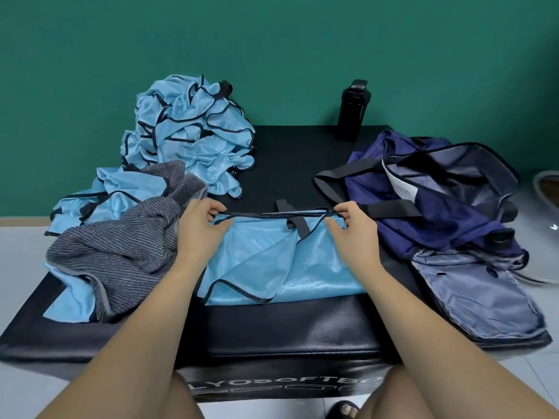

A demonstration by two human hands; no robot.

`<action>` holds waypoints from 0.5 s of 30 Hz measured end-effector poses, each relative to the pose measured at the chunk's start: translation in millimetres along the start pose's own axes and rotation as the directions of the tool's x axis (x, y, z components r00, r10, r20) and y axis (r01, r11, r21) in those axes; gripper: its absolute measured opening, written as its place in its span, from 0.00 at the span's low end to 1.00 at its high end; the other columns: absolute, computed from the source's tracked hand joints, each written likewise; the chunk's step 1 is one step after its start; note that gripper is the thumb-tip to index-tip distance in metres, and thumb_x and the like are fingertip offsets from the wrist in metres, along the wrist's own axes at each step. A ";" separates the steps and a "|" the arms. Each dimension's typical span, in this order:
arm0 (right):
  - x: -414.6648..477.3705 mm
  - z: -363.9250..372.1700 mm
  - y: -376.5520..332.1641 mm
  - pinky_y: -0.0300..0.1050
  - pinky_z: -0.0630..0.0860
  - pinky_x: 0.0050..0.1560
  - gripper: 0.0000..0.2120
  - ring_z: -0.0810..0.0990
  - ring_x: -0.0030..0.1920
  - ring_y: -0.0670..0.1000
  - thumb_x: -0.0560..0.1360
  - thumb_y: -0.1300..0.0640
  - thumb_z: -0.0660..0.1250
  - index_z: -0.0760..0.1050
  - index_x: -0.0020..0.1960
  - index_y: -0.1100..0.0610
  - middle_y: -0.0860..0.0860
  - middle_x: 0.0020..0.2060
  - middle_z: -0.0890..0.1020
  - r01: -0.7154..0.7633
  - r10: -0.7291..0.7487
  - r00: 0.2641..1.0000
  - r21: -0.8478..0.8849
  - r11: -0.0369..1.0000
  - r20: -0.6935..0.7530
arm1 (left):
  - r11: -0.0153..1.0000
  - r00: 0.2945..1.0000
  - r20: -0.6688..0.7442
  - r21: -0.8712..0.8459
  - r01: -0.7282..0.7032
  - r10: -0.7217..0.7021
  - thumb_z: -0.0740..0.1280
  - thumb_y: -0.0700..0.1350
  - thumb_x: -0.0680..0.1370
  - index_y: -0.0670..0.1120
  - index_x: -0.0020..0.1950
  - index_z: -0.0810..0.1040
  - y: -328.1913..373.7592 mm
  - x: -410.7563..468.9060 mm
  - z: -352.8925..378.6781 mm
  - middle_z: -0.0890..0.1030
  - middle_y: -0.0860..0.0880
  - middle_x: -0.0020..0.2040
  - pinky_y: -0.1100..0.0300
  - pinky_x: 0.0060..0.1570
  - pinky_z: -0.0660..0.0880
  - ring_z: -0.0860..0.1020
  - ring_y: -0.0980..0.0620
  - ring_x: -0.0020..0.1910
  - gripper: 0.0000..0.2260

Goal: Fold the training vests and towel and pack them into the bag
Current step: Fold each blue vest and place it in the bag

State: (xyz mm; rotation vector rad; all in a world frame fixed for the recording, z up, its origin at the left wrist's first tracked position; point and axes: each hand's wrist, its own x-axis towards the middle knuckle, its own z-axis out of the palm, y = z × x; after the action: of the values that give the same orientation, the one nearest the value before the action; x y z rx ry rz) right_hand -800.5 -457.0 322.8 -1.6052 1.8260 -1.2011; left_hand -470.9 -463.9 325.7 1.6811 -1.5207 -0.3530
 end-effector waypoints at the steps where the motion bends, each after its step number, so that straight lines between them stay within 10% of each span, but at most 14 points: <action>1: -0.2 -0.9 -1.3 0.40 0.77 0.49 0.10 0.81 0.46 0.42 0.79 0.50 0.75 0.77 0.57 0.46 0.42 0.49 0.82 -0.007 0.007 1.000 0.006 1.000 0.001 | 1.000 1.000 0.009 -0.013 0.007 -0.007 0.81 0.44 0.74 0.51 0.55 0.83 1.4 -0.4 -1.0 0.77 0.52 0.53 0.70 0.50 0.72 0.75 0.62 0.47 0.13; 9: 0.0 -12.4 -13.3 0.46 0.78 0.58 0.21 0.79 0.52 0.46 0.77 0.48 0.75 0.74 0.67 0.47 0.45 0.56 0.78 -0.056 0.053 0.998 0.066 0.996 0.036 | 0.994 0.994 0.073 -0.085 -0.074 0.080 0.75 0.44 0.79 0.54 0.54 0.83 53.6 -0.1 -47.3 0.79 0.53 0.52 0.58 0.57 0.77 0.79 0.54 0.50 0.07; 15: 1.6 -37.6 -43.6 0.36 0.69 0.57 0.15 0.76 0.55 0.45 0.78 0.59 0.72 0.77 0.63 0.51 0.48 0.59 0.73 0.137 -0.128 0.988 -0.099 0.986 0.090 | 0.963 0.855 0.466 0.020 -0.269 0.229 0.82 0.56 0.71 0.59 0.49 0.82 90.3 -42.4 -59.4 0.81 0.56 0.47 0.59 0.50 0.76 0.79 0.56 0.48 0.13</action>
State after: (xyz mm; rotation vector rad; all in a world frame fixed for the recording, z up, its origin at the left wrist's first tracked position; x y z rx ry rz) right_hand -805.1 -444.4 378.8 -1.8323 1.7801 -1.0912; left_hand -502.5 -396.0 414.5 1.5001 -2.1067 -0.5855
